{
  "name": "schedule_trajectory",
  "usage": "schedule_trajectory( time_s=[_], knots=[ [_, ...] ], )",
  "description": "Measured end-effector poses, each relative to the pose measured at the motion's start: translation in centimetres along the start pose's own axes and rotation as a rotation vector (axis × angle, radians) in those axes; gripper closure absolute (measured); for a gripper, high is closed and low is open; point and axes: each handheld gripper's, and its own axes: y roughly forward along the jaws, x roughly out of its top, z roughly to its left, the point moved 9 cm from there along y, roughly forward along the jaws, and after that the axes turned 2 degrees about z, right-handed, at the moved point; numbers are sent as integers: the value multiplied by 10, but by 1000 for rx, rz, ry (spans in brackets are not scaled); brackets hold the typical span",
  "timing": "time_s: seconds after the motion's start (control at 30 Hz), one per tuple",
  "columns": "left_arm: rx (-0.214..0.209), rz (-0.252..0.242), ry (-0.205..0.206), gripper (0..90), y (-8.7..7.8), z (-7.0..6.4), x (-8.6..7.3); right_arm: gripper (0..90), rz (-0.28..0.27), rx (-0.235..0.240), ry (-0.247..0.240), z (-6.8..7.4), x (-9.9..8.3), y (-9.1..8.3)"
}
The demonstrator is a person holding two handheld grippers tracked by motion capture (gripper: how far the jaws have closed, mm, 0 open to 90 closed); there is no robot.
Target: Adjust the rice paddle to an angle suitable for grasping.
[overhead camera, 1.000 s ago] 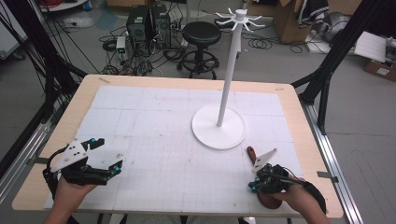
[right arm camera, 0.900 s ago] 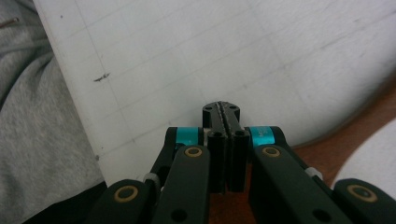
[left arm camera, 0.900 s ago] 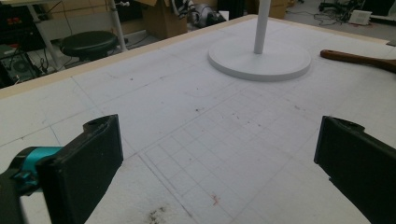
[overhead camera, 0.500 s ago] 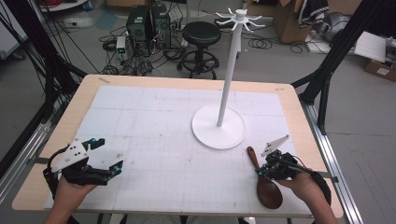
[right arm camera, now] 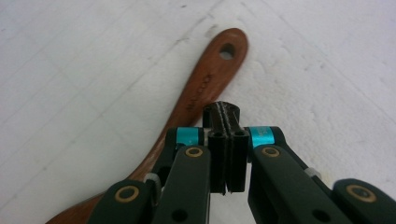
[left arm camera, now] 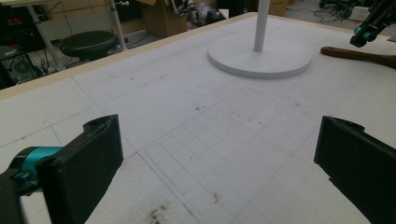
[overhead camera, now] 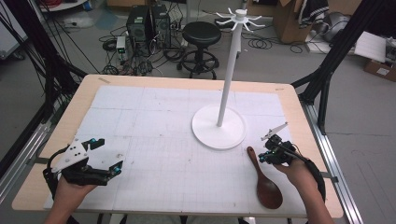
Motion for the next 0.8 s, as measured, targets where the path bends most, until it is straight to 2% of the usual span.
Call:
schedule_trajectory(
  time_s=[0.17,0.47,0.8],
  knots=[
    [-4,3,6,17,1,-1,0,900,24,-17,17,-3,1,5],
    [0,6,-5,17,0,1,-1,900,50,-16,-13,3,7,13],
    [3,6,-8,17,0,1,-1,900,55,16,-77,23,15,16]
  ],
)
